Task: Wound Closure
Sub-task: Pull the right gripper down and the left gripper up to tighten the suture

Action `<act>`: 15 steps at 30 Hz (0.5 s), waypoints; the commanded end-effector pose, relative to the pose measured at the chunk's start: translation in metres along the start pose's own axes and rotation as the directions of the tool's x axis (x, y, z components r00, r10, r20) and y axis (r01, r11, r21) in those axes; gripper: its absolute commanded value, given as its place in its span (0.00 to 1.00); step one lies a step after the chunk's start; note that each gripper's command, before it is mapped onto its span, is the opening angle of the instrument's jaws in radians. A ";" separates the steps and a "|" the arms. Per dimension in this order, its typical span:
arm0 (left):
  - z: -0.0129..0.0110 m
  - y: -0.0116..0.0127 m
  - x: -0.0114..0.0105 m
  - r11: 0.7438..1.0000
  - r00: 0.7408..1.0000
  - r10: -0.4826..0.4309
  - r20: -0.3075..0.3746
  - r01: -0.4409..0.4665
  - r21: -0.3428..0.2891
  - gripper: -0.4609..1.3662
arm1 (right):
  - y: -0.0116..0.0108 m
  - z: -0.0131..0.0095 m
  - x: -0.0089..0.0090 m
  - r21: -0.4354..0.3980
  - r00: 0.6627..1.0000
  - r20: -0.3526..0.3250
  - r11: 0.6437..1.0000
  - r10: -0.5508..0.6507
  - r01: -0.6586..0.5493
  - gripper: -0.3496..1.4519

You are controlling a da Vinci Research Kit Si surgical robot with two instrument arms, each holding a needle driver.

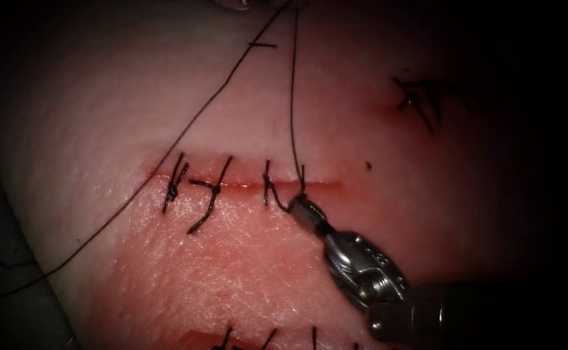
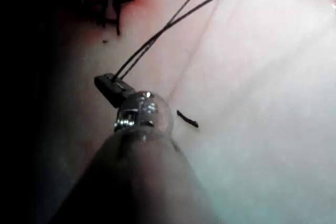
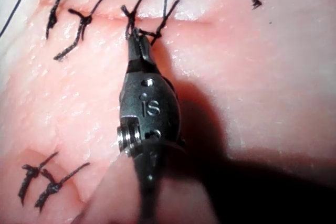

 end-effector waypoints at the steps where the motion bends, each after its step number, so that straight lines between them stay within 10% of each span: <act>1: 0.0000 0.0000 0.0001 1.000 1.000 0.003 0.006 -0.003 -0.007 0.06 | 0.0000 0.0001 -0.0001 -0.003 1.000 -0.004 1.000 0.001 -0.001 0.00; 15: 0.0005 -0.0004 -0.0009 1.000 0.999 0.010 0.034 -0.011 0.018 0.06 | 0.0000 0.0000 -0.0001 0.038 0.999 -0.023 0.998 -0.044 0.045 0.00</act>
